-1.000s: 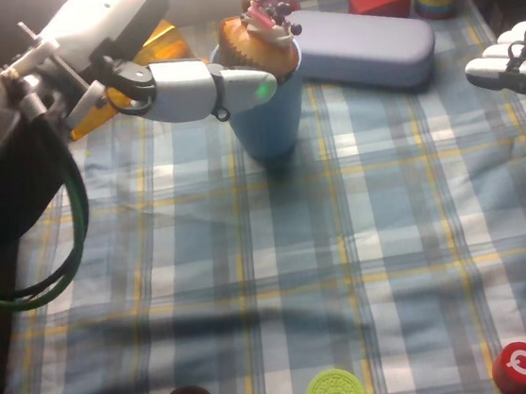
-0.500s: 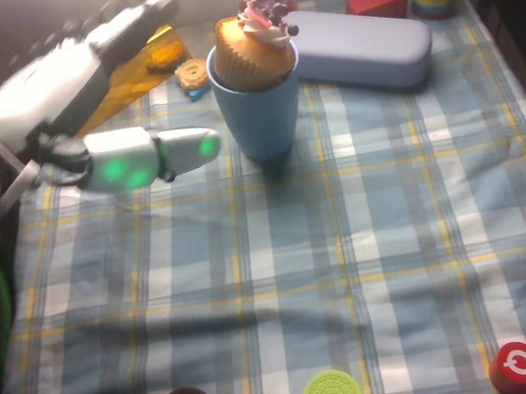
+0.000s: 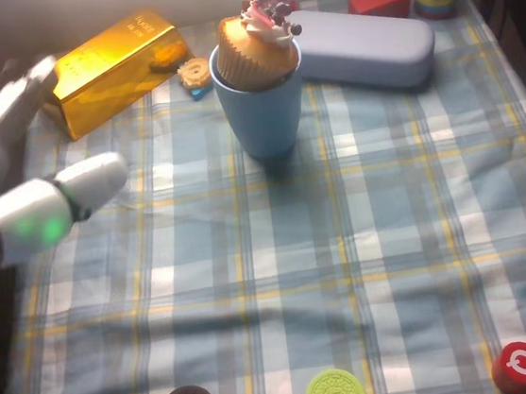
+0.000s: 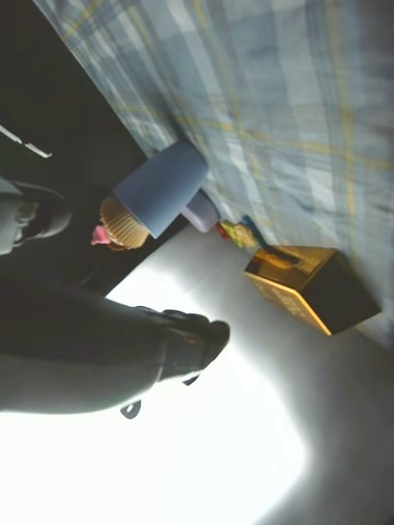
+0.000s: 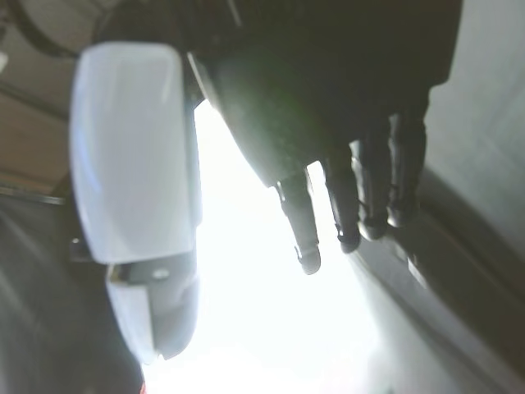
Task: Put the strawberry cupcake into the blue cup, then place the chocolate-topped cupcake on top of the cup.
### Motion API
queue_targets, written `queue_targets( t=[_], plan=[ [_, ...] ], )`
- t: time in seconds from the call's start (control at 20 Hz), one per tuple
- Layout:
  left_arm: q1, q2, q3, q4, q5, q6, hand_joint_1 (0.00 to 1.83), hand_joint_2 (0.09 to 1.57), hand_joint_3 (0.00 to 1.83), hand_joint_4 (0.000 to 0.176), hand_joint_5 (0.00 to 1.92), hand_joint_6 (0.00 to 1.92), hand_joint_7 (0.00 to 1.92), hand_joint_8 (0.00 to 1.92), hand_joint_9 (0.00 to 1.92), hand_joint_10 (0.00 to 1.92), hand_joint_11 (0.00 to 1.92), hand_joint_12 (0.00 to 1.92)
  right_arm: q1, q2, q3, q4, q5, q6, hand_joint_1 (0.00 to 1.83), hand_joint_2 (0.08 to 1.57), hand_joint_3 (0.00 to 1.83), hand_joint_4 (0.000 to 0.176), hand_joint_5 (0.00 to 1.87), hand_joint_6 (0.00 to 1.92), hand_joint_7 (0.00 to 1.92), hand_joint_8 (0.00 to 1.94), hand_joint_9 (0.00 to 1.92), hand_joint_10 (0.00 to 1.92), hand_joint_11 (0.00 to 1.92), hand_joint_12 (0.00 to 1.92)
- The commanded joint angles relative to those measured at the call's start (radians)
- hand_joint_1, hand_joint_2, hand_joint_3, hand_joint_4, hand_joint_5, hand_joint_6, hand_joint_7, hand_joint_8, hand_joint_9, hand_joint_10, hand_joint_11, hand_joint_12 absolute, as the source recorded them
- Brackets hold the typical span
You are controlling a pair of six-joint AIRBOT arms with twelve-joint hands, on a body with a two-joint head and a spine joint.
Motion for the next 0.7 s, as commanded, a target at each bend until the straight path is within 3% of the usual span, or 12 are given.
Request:
queue_targets(
  t=[0.0,0.05,0.1,0.15,0.25,0.3,0.35,0.4,0.45,0.5,0.55,0.65],
  plan=[
    [0.007,0.009,-0.002,0.012,-0.192,0.005,0.15,0.99,0.00,0.117,0.00,0.00,0.01,0.00,0.02,0.00,0.00,0.06,-0.002,-0.006,-0.007,0.031,0.136,-0.005,0.00,0.99,0.00,0.062,0.00,0.00,0.00,0.00,0.00,0.00,0.00,0.00],
    [0.036,0.008,-0.014,-0.012,-0.230,0.006,0.13,0.98,0.00,0.132,0.00,0.00,0.01,0.00,0.00,0.00,0.00,0.01,-0.004,-0.012,-0.018,0.037,0.146,-0.019,0.00,0.99,0.00,0.056,0.00,0.00,0.00,0.00,0.00,0.00,0.00,0.00],
    [0.054,0.006,-0.022,-0.029,-0.254,0.006,0.12,0.98,0.00,0.130,0.00,0.00,0.00,0.00,0.00,0.00,0.00,0.00,-0.004,-0.016,-0.026,0.039,0.148,-0.031,0.00,0.99,0.00,0.039,0.00,0.00,0.00,0.00,0.00,0.00,0.00,0.00],
    [0.083,0.001,-0.037,-0.060,-0.296,0.006,0.11,0.99,0.00,0.106,0.00,0.00,0.02,0.01,0.01,0.00,0.01,0.00,-0.004,-0.022,-0.039,0.039,0.148,-0.058,0.00,1.00,0.00,0.039,0.00,0.00,0.00,0.00,0.00,0.00,0.00,0.00],
    [0.128,-0.004,-0.059,-0.104,-0.357,0.006,0.15,0.97,0.00,0.118,0.00,0.00,0.03,0.01,0.02,0.01,0.03,0.01,-0.003,-0.027,-0.061,0.040,0.148,-0.104,0.00,0.99,0.00,0.065,0.00,0.00,0.00,0.00,0.00,0.00,0.00,0.00],
    [0.150,-0.005,-0.070,-0.123,-0.378,0.006,0.16,0.99,0.00,0.114,0.00,0.00,0.05,0.01,0.03,0.01,0.05,0.02,-0.002,-0.031,-0.068,0.047,0.148,-0.110,0.00,0.97,0.00,0.095,0.00,0.00,0.00,0.00,0.00,0.00,0.00,0.00],
    [0.170,-0.004,-0.079,-0.138,-0.395,0.006,0.16,0.97,0.00,0.148,0.00,0.00,0.04,0.01,0.02,0.00,0.04,0.02,-0.002,-0.036,-0.072,0.060,0.148,-0.110,0.00,0.96,0.00,0.080,0.00,0.00,0.00,0.00,0.00,0.00,0.00,0.00],
    [0.192,-0.004,-0.092,-0.153,-0.422,0.006,0.17,0.98,0.00,0.153,0.01,0.00,0.05,0.01,0.03,0.01,0.05,0.02,0.000,-0.044,-0.079,0.074,0.148,-0.110,0.00,0.95,0.00,0.078,0.00,0.00,0.00,0.00,0.00,0.00,0.00,0.00],
    [0.203,-0.004,-0.103,-0.161,-0.446,0.006,0.18,0.99,0.00,0.139,0.02,0.01,0.07,0.01,0.04,0.01,0.06,0.02,0.003,-0.052,-0.081,0.077,0.148,-0.110,0.00,0.96,0.00,0.089,0.00,0.00,0.00,0.00,0.00,0.00,0.00,0.00],
    [0.218,-0.004,-0.119,-0.172,-0.489,0.006,0.17,0.99,0.00,0.150,0.01,0.00,0.06,0.01,0.03,0.00,0.05,0.02,0.010,-0.067,-0.081,0.079,0.148,-0.110,0.00,0.96,0.00,0.089,0.00,0.00,0.00,0.00,0.00,0.00,0.00,0.00],
    [0.223,-0.005,-0.124,-0.179,-0.508,0.006,0.16,1.00,0.01,0.151,0.00,0.00,0.05,0.00,0.03,0.00,0.04,0.01,0.018,-0.075,-0.081,0.079,0.148,-0.110,0.00,0.94,0.00,0.118,0.00,0.00,0.00,0.00,0.00,0.00,0.00,0.00],
    [0.229,-0.019,-0.126,-0.205,-0.540,0.007,0.17,1.00,0.00,0.136,0.02,0.00,0.06,0.00,0.04,0.00,0.06,0.01,0.034,-0.093,-0.079,0.079,0.148,-0.110,0.00,0.95,0.00,0.126,0.00,0.00,0.00,0.00,0.00,0.00,0.00,0.00]
  ],
)
